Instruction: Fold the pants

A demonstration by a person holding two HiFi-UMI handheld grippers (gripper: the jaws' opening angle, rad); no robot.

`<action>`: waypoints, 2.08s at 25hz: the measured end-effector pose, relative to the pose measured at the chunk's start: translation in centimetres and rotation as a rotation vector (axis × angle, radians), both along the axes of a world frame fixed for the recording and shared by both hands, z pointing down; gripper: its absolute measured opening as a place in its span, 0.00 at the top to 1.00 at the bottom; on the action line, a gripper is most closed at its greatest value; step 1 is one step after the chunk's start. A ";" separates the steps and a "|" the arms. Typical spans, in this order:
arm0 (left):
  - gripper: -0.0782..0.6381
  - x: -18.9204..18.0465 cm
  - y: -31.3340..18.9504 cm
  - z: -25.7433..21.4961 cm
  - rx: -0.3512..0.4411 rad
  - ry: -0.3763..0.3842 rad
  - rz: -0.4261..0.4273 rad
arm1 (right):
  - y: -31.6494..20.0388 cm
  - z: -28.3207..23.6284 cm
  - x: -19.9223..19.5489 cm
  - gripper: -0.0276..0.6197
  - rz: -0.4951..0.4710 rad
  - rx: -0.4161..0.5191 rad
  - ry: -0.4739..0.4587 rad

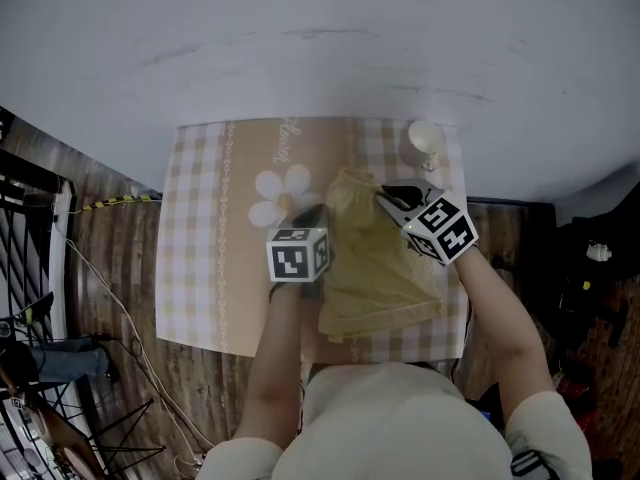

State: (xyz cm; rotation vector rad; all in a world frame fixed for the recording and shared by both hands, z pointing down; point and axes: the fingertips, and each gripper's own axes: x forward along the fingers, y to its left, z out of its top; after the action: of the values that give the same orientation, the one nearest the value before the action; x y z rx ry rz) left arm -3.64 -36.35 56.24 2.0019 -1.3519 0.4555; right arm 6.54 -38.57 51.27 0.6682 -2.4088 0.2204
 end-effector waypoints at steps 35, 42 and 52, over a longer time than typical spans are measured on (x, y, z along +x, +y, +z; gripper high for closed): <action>0.87 3.9 19.7 -5.1 0.081 -0.045 -0.129 | 22.5 -0.3 4.6 0.91 -0.400 0.229 0.142; 0.87 5.7 21.6 -4.7 0.079 -0.061 -0.099 | 25.0 2.6 5.8 0.91 -0.432 0.257 0.230; 0.87 11.7 18.7 -5.9 0.114 -0.098 0.124 | 25.8 4.2 6.2 0.91 -0.397 0.282 0.259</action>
State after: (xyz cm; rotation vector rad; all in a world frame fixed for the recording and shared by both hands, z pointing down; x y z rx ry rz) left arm 8.05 -17.67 50.31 2.1910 -1.3431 0.5505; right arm 12.71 -12.80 55.50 0.3001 -2.2788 -0.3549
